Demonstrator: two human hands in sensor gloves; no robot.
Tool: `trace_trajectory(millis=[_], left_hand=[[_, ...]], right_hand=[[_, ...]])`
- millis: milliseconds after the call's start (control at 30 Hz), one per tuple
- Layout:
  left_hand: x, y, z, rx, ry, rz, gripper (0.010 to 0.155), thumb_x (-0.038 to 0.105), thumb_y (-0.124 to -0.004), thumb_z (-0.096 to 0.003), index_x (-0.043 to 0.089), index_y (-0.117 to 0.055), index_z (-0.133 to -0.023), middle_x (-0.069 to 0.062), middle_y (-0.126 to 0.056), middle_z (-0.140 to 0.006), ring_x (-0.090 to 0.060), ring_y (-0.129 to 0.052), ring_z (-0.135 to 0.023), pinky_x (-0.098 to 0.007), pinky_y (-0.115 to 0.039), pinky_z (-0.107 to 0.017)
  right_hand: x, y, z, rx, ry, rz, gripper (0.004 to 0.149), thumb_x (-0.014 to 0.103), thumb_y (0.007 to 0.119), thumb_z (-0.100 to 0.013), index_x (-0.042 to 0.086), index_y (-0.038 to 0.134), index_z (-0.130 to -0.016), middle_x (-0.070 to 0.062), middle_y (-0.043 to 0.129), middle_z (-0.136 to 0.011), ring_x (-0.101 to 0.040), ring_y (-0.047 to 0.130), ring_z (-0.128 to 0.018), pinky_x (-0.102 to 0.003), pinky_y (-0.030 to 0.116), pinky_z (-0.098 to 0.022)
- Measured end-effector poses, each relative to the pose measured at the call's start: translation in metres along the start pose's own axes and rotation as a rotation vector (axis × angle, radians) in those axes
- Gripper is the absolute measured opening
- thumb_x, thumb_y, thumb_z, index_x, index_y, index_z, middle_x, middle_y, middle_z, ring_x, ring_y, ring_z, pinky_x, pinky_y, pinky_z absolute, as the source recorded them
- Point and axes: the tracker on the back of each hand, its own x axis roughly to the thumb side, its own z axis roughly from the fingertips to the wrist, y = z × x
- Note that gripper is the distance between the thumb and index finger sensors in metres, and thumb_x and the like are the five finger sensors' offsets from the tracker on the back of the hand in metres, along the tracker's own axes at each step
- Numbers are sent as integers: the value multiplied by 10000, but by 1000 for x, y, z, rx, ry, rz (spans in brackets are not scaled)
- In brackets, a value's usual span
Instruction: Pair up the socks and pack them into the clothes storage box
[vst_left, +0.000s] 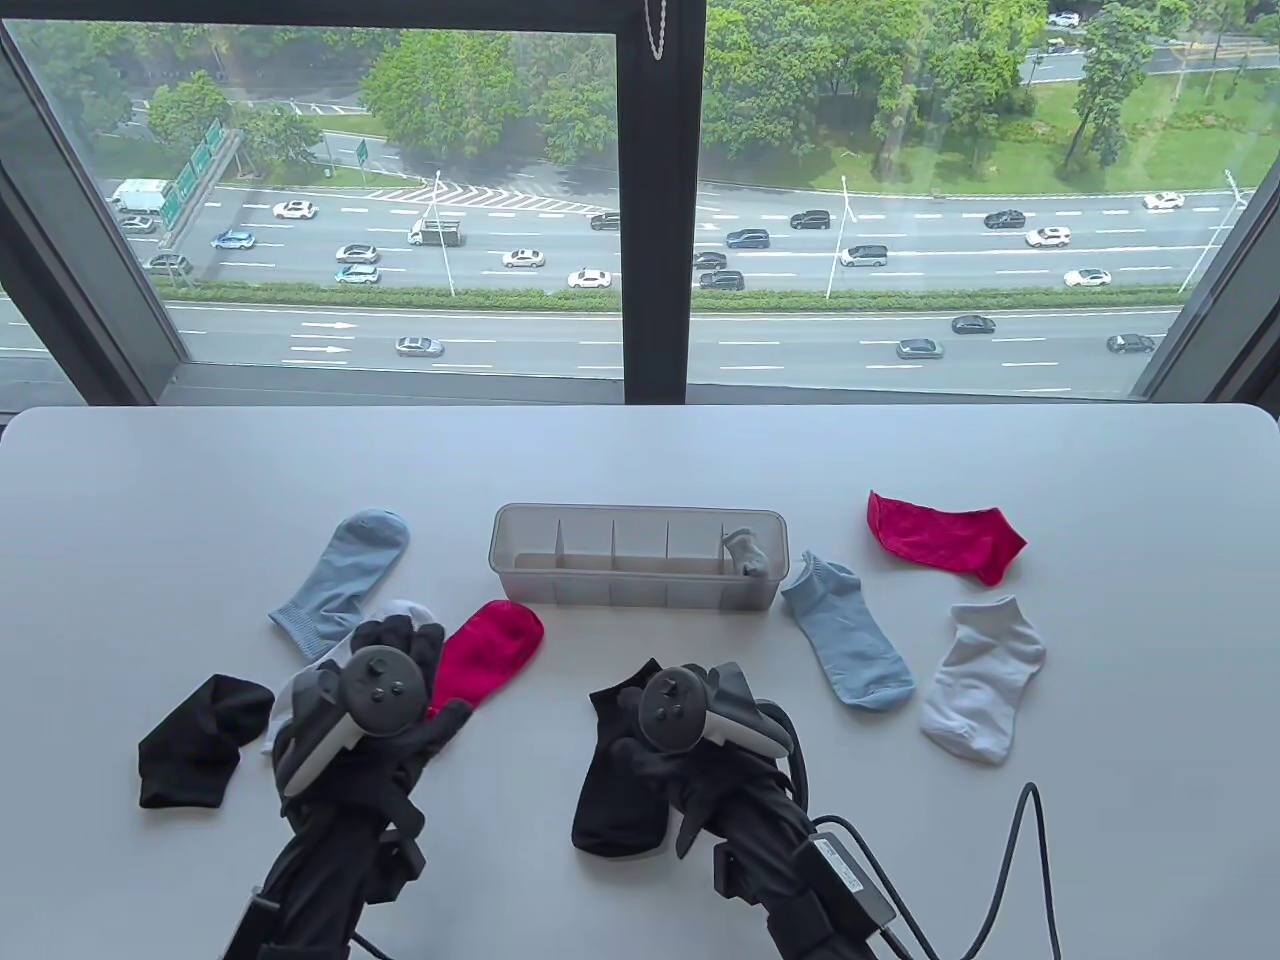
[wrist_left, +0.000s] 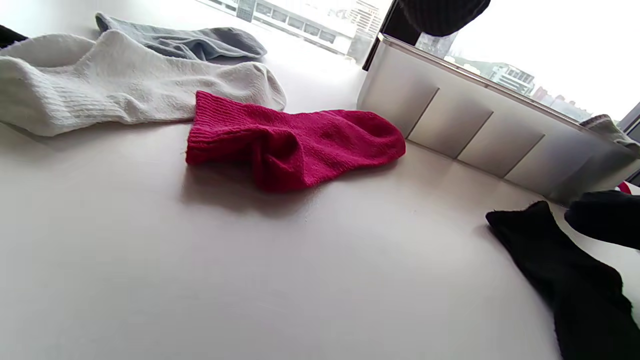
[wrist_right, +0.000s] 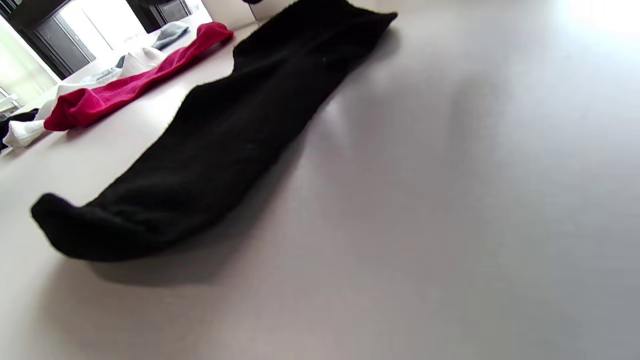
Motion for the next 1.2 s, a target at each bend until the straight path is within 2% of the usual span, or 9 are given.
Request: trace_trajectory(millis=[133,267,400,467,600,700,900,1000,1200], left_hand=[[-74,17,0,30,276,56,760,434,-644,-588,261,-135,-1125,-59,9,-1196,-351,66,-1120,-673,-28,-748],[-127,-1,-2,-54,551,142,768,418,-636,-597,220,-105,-1117,-125,-6,-1189,-416,26,-1110,-696,-83,-747],[-146,-22,-8,-133,658,96,725,343,-642,-603,203,-154,-1120,-149,-147,-1200,-428,-192,-1126,-684,-320,-781],[-143,-21,-9,-58,668,52,644,315,-663,-600,210,-306,-1126,-140,-190,-1188,-424,-253,-1090,-687,-370,-763],[-137,-11,-5,158,707,-40,396,232,-658,-592,163,-655,-982,-170,-659,-1031,-417,-713,-868,-596,-702,-605],[-117,13,2,305,596,51,390,227,-652,-592,139,-668,-972,-177,-866,-835,-358,-934,-636,-506,-841,-430],[-45,48,23,450,138,301,384,230,-677,-581,98,-709,-941,-166,-933,-743,-319,-996,-535,-460,-889,-345],[10,26,20,326,-74,475,381,232,-695,-577,84,-726,-926,-160,-965,-717,-313,-1031,-510,-450,-912,-328],[97,-31,19,20,-258,708,419,211,-617,-594,53,-603,-982,-237,-934,-775,-380,-1049,-583,-493,-929,-379]], right_hand=[[-8,-14,8,-99,23,27,685,480,481,-621,156,219,-1165,-242,62,-1203,-471,-54,-1021,-730,125,-686],[-12,-16,9,-95,43,56,686,477,488,-624,149,221,-1165,-252,57,-1197,-478,-59,-1012,-732,132,-684],[-13,-17,11,-75,54,50,686,471,499,-628,146,222,-1164,-258,55,-1195,-482,-64,-1007,-733,136,-686],[-14,-17,11,-76,56,51,683,469,502,-629,143,229,-1164,-260,54,-1193,-484,-64,-1005,-732,140,-688],[-13,-16,11,-67,58,49,683,464,506,-631,137,234,-1165,-259,40,-1188,-486,-69,-1000,-728,148,-694],[-9,-18,11,-78,47,53,683,463,511,-632,139,229,-1163,-259,31,-1185,-488,-72,-998,-727,150,-696],[16,-29,16,-128,-52,-48,746,476,573,-623,136,180,-1158,-286,32,-1178,-532,-29,-1004,-735,181,-702],[39,-31,20,-128,-151,-160,788,483,627,-605,137,184,-1157,-280,148,-1204,-545,88,-1046,-738,227,-716],[67,-23,25,-123,-295,-286,945,514,720,-544,36,158,-1135,-300,324,-1177,-541,317,-1077,-727,353,-737]])
